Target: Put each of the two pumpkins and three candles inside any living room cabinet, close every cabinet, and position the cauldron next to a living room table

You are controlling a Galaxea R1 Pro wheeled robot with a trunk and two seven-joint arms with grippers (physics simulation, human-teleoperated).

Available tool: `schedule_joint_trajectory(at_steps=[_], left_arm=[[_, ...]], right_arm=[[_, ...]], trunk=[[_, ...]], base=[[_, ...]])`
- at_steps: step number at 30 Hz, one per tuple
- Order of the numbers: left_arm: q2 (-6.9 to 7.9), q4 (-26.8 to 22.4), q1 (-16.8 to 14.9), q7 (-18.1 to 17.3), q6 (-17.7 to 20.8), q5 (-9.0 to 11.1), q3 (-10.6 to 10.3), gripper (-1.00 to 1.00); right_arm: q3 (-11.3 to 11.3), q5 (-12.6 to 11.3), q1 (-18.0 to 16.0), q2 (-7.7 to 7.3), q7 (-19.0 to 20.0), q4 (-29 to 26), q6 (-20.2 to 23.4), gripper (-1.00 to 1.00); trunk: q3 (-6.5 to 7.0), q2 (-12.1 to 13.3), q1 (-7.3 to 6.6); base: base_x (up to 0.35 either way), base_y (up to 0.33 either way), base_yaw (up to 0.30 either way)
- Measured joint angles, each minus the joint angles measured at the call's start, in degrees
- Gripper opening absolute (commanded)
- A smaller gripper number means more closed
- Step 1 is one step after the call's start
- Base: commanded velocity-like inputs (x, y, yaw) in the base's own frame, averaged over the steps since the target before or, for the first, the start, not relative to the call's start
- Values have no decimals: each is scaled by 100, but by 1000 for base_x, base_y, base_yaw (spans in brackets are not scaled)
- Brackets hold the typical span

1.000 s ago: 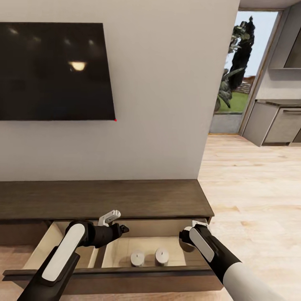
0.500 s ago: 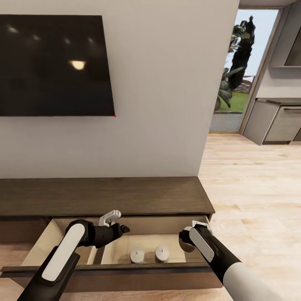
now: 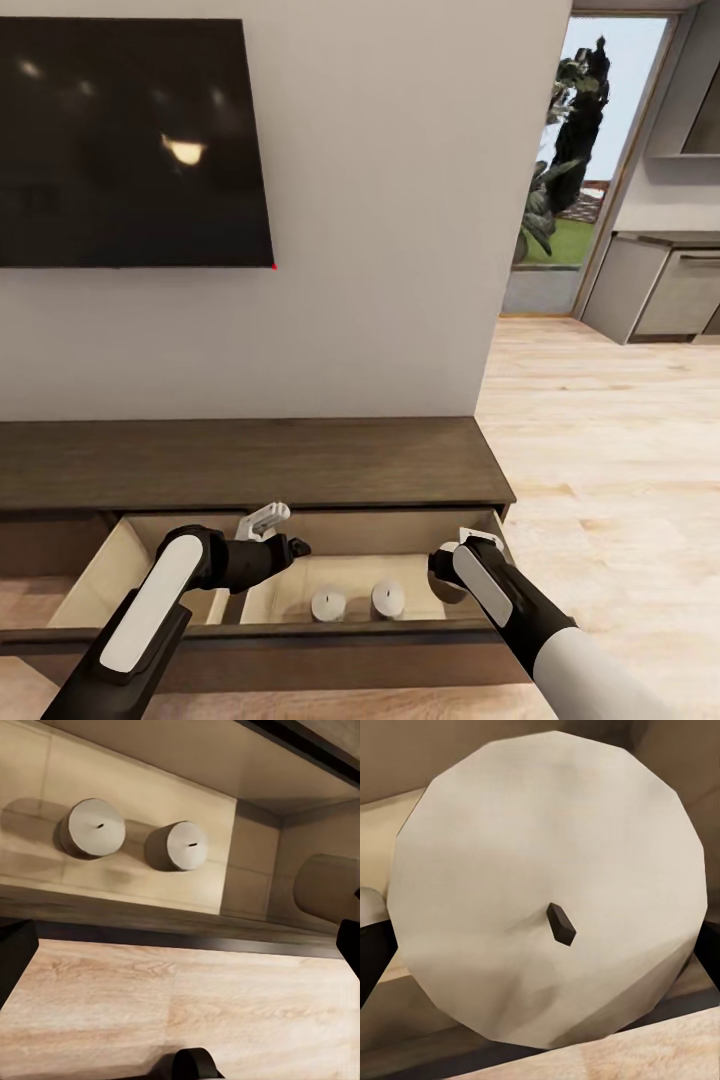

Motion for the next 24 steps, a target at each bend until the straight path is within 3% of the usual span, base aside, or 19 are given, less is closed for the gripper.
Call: schedule_joint_trajectory(at_steps=[24], left_arm=[[0,0,0,-15,1,106,7,100]], right_arm=[[0,-15,0,0,9,0,2,-100]], trunk=[[0,0,-1]], base=[[61,0,0]])
